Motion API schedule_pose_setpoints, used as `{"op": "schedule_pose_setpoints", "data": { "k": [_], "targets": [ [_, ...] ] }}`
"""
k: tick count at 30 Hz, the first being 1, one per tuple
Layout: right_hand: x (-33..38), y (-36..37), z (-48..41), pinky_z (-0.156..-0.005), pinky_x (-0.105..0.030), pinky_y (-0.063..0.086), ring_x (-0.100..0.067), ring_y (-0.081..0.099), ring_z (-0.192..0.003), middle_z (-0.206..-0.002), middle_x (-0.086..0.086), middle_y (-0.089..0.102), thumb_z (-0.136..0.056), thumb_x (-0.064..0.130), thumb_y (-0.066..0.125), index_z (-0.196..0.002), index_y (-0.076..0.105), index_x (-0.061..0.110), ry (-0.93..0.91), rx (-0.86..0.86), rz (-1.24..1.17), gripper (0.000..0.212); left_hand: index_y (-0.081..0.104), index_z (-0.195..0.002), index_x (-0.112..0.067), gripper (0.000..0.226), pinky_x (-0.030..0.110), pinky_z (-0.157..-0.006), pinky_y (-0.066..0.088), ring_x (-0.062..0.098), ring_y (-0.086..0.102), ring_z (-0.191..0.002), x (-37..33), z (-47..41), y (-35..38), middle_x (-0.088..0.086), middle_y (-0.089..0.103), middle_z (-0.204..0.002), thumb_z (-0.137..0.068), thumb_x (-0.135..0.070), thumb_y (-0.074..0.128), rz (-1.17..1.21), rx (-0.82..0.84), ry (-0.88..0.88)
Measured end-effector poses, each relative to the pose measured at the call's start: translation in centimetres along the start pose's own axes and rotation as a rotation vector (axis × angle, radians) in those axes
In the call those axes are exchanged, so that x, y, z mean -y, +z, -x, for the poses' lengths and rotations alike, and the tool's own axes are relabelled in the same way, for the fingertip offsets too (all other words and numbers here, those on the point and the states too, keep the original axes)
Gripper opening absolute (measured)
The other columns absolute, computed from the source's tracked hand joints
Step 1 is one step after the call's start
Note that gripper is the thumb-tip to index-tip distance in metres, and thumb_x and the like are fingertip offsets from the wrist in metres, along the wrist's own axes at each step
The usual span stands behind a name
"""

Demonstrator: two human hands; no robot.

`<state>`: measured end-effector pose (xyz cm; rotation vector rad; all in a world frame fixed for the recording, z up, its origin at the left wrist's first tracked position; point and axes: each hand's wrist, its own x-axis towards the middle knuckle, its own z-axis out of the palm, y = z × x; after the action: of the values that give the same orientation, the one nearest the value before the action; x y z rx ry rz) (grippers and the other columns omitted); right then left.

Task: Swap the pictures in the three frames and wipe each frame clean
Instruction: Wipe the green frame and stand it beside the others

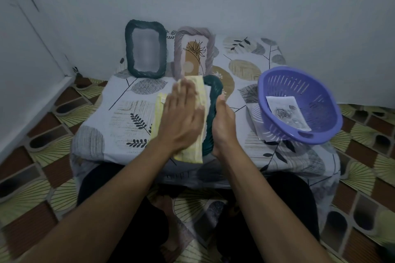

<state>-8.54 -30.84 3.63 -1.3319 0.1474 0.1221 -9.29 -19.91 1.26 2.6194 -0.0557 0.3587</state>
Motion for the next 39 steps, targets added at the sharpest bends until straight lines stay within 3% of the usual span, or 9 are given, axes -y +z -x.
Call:
{"op": "schedule_pose_setpoints", "data": {
  "k": [3, 5, 10, 15, 23, 28, 33, 36, 39],
  "targets": [
    [1.2, -1.1, -0.9, -0.087, -0.038, 0.059, -0.025, 0.071, -0.097, -0.103, -0.009, 0.074, -0.109, 0.039, 0.033, -0.118, 0.065, 0.007, -0.013, -0.049, -0.033, 0.047, -0.021, -0.154, -0.022, 0.067, 0.045, -0.123, -0.008, 0.012, -0.023, -0.15, -0.4, 2.7, 0.9, -0.003, -0.023, -0.164, -0.096, -0.046, 0.002, -0.029, 0.073, 0.199],
    [1.4, -1.4, -1.1, -0.094, -0.044, 0.056, -0.028, 0.07, -0.104, -0.11, -0.011, 0.074, -0.109, 0.039, 0.032, -0.123, 0.064, 0.006, -0.016, -0.066, -0.062, 0.048, -0.02, -0.154, -0.027, 0.064, 0.048, -0.123, -0.006, 0.011, -0.024, -0.149, 0.3, 3.3, 1.4, -0.009, -0.024, -0.163, -0.098, -0.05, 0.002, -0.048, 0.089, 0.224],
    [0.8, -0.9, -0.5, -0.102, -0.051, 0.051, -0.027, 0.067, -0.114, -0.122, -0.009, 0.07, -0.106, 0.047, 0.035, -0.129, 0.062, 0.011, -0.004, -0.029, -0.056, 0.05, -0.028, -0.149, -0.04, 0.062, 0.052, -0.119, -0.012, 0.028, -0.032, -0.146, 2.2, 0.8, 0.9, -0.008, -0.035, -0.159, -0.098, -0.061, 0.0, -0.05, -0.017, -0.048],
    [-0.5, -0.4, 0.6, -0.099, -0.053, 0.052, -0.028, 0.07, -0.106, -0.112, -0.008, 0.074, -0.105, 0.048, 0.037, -0.115, 0.068, 0.014, 0.052, 0.012, -0.008, 0.047, -0.015, -0.157, -0.018, 0.07, 0.048, -0.122, -0.01, 0.029, -0.022, -0.15, 0.9, -2.4, -1.1, 0.004, -0.02, -0.165, -0.102, -0.055, 0.006, -0.015, -0.063, -0.227],
    [1.8, -1.1, -0.8, -0.099, -0.049, 0.053, -0.026, 0.069, -0.106, -0.111, -0.007, 0.074, -0.106, 0.046, 0.038, -0.119, 0.066, 0.011, -0.05, -0.05, -0.018, 0.047, -0.014, -0.156, -0.014, 0.069, 0.041, -0.123, -0.011, 0.016, -0.024, -0.15, 1.1, 2.2, 0.8, 0.003, -0.019, -0.165, -0.102, -0.049, 0.012, 0.064, 0.026, 0.251],
    [1.7, -0.8, -0.1, -0.093, -0.053, 0.055, -0.032, 0.07, -0.102, -0.106, -0.011, 0.075, -0.107, 0.042, 0.037, -0.11, 0.067, 0.011, -0.027, 0.005, -0.035, 0.044, -0.009, -0.158, -0.013, 0.067, 0.025, -0.122, -0.009, 0.014, -0.017, -0.152, 2.7, 2.7, 0.8, 0.003, -0.019, -0.165, -0.106, -0.041, 0.023, 0.313, -0.082, 0.121],
    [0.7, -0.2, 1.3, -0.095, -0.056, 0.053, -0.035, 0.069, -0.105, -0.108, -0.015, 0.074, -0.106, 0.044, 0.037, -0.114, 0.068, 0.011, 0.004, 0.132, 0.036, 0.047, -0.001, -0.159, -0.028, 0.059, 0.028, -0.118, 0.012, 0.021, 0.018, -0.151, 2.5, -0.6, -2.7, 0.001, 0.013, -0.166, -0.107, -0.044, 0.022, 0.501, -0.143, -0.26],
    [0.4, 0.0, 1.5, -0.099, -0.053, 0.053, -0.026, 0.07, -0.105, -0.111, -0.007, 0.075, -0.106, 0.045, 0.036, -0.122, 0.066, 0.011, 0.007, 0.127, 0.026, 0.048, 0.007, -0.16, -0.026, 0.059, 0.02, -0.11, 0.011, 0.015, 0.016, -0.151, 2.2, -1.7, -3.6, -0.003, 0.014, -0.166, -0.107, -0.046, 0.023, 0.487, -0.153, -0.266],
    [0.9, -0.2, 0.9, -0.094, -0.048, 0.056, -0.025, 0.072, -0.1, -0.104, -0.005, 0.076, -0.106, 0.045, 0.037, -0.115, 0.068, 0.013, -0.02, 0.036, 0.025, 0.046, -0.007, -0.159, -0.024, 0.066, 0.022, -0.115, 0.003, 0.009, 0.002, -0.151, 2.1, -0.8, -2.7, -0.005, -0.001, -0.167, -0.106, -0.046, 0.026, 0.488, -0.05, -0.187]
  ]
}}
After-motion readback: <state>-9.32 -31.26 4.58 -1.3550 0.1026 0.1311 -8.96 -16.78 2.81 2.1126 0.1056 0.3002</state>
